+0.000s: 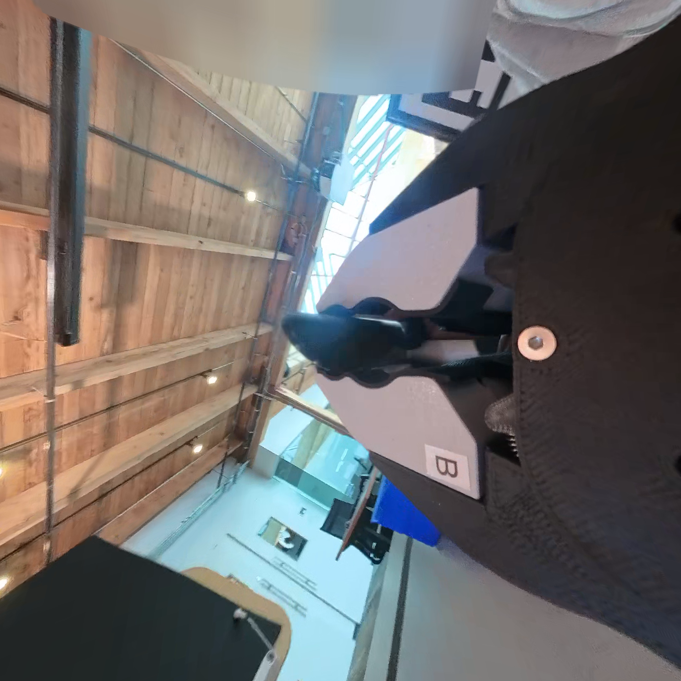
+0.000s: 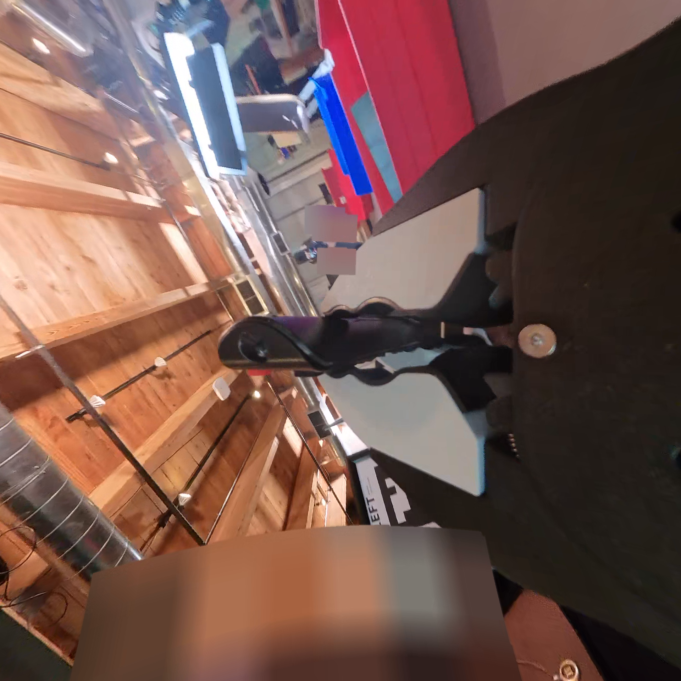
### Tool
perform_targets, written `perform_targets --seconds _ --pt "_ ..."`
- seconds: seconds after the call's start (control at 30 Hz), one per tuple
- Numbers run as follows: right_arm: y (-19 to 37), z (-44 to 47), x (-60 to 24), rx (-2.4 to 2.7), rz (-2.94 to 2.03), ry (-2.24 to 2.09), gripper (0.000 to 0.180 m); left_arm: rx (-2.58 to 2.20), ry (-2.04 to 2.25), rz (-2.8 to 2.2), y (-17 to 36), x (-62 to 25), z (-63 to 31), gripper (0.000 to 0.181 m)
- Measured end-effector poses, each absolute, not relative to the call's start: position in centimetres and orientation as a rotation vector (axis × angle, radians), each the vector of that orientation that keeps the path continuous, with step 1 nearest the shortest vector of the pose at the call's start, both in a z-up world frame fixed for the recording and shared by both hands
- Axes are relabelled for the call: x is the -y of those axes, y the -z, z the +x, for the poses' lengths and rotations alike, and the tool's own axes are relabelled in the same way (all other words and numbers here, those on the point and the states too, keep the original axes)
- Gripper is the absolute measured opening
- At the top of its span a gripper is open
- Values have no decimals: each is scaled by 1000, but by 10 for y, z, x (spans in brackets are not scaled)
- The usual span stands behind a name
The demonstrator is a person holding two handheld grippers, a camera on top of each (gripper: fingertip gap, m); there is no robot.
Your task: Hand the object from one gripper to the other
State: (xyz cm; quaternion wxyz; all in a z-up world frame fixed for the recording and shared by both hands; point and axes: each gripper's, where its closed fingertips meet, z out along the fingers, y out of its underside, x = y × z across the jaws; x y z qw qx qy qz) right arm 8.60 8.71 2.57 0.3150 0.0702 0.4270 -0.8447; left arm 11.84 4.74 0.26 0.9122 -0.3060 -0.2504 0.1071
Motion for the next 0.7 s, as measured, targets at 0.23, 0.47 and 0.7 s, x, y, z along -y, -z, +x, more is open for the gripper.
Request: perform_targets --seconds 0.23,0.47,0.7 --pt "-32 87 -103 -1275 80 2252 23 476 -52 -1008 30 -74 131 52" --pt "-34 92 -96 -1320 61 2308 37 481 -152 -986 27 -68 128 25" --pt "-17 96 -84 -1496 51 2255 22 486 -110 -959 39 -88 125 23"
